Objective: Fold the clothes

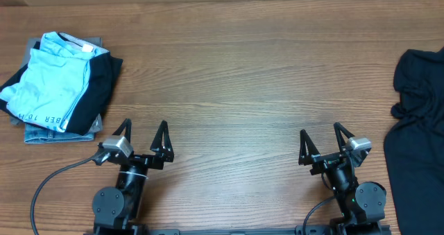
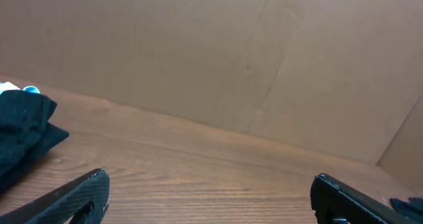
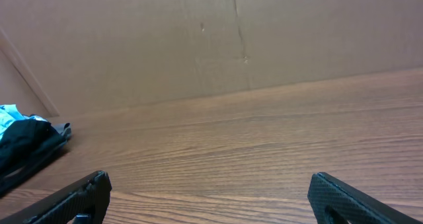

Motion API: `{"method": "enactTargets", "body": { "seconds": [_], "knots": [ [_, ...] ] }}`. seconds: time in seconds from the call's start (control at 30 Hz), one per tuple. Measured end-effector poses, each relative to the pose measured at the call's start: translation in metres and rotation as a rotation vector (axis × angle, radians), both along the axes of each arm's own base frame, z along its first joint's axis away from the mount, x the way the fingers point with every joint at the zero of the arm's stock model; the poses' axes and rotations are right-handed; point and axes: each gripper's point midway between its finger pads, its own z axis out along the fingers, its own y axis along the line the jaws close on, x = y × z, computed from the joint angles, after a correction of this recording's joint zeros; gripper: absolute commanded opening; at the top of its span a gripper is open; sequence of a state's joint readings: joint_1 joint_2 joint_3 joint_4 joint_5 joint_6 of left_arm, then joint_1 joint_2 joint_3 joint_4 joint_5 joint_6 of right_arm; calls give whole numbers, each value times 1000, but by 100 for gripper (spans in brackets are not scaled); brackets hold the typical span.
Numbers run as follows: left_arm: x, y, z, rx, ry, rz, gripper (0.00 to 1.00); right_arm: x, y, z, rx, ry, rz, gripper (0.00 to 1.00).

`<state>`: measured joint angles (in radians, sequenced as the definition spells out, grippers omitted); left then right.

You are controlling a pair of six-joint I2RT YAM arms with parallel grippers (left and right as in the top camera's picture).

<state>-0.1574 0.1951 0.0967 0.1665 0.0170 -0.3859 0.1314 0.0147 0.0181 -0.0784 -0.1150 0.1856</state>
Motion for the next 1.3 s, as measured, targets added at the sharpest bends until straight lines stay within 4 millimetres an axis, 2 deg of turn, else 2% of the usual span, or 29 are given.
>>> {"method": "enactTargets", "body": {
  "seconds": [0.43,0.63,0.93,1.3],
  "knots": [
    [-1,9,-40,88,63,38,100,0,0,0,0,0,0,100],
    [-7,10,-68,198,152,32,100,0,0,0,0,0,0,100],
    [-7,10,-66,400,107,29,100,0,0,0,0,0,0,100],
    [-8,14,-62,458,84,48,100,0,0,0,0,0,0,100]
  ]
}}
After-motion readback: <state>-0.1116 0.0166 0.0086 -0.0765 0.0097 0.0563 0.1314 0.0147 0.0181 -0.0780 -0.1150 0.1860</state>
